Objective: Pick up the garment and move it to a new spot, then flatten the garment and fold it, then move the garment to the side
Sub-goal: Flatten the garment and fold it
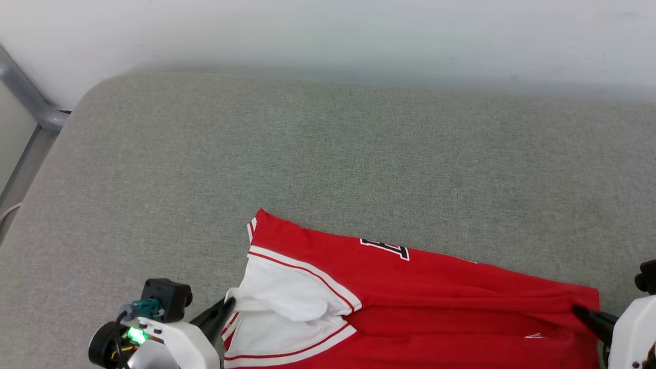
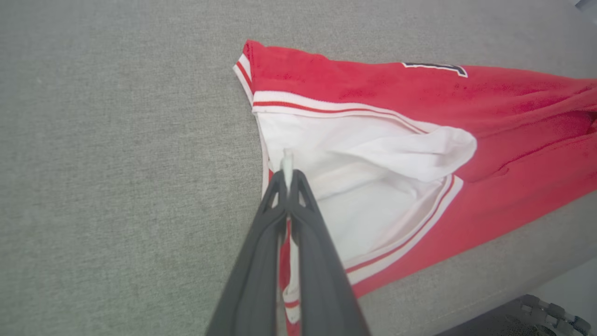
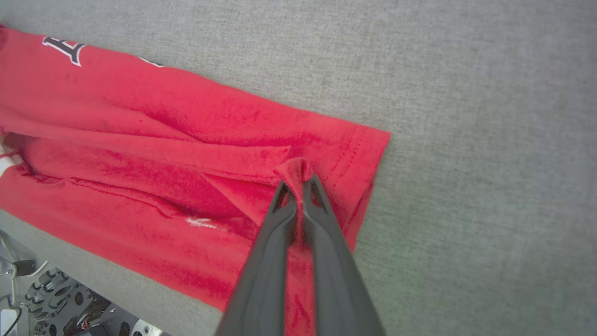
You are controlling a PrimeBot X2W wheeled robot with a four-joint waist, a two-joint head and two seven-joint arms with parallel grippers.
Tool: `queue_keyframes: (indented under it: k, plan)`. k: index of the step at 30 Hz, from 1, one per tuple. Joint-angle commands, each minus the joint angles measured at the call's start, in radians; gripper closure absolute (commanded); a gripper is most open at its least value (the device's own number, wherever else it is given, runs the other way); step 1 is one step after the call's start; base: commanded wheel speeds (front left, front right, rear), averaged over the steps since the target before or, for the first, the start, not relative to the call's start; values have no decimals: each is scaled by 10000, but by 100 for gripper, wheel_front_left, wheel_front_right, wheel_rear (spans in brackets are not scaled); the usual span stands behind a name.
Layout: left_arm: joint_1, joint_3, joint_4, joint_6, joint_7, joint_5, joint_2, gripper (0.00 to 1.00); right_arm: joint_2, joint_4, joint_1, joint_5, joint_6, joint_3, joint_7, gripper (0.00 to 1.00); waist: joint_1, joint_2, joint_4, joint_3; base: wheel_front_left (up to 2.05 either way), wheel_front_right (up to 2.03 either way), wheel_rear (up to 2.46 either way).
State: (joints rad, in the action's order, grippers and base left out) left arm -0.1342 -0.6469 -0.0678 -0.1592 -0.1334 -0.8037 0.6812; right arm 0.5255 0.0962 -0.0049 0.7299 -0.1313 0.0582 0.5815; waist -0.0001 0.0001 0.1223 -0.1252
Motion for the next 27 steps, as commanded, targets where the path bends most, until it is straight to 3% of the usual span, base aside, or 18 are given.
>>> queue_keyframes:
  k: [1, 13, 14, 15, 16, 17, 24, 27]
  plan:
    - [75, -54, 94, 21, 1, 49, -29, 100, 150, -76, 130, 19, 13, 67, 16, 100, 1, -1, -7, -27, 0, 0, 0]
    - [-90, -688, 1227, 298, -16, 370, -415, 100, 1432, -223, 32, -251, 13, 1627, -457, 100, 1, -1, -61, -177, 0, 0, 0]
    - [-123, -724, 1298, 310, -3, 396, -448, 91, 1537, -186, 14, -283, 13, 1805, -533, 98, 1, -1, -56, -177, 0, 0, 0]
    - [-142, -746, 1356, 324, 27, 442, -484, 78, 1618, -141, 3, -281, 13, 1973, -584, 61, 1, -1, -53, -172, 0, 0, 0]
    - [-150, -759, 1415, 333, 60, 465, -509, 20, 1691, -105, -21, -290, 13, 2133, -654, 0, 1, -1, -51, -154, 0, 0, 0]
    - [-155, -766, 1469, 329, 115, 479, -524, 0, 1766, -71, -64, -274, 13, 2271, -720, 0, 1, -1, -51, -130, 0, 0, 0]
    - [11, -616, 1625, 139, 631, 455, -727, 0, 2108, 30, -293, 76, 13, 2804, -904, 0, 1, -1, -111, 363, 0, 0, 0]
    - [79, -366, 1509, -76, 987, 389, -765, 0, 2023, -76, -369, 511, 11, 2571, -646, 0, 1, -1, -159, 611, 0, 0, 0]
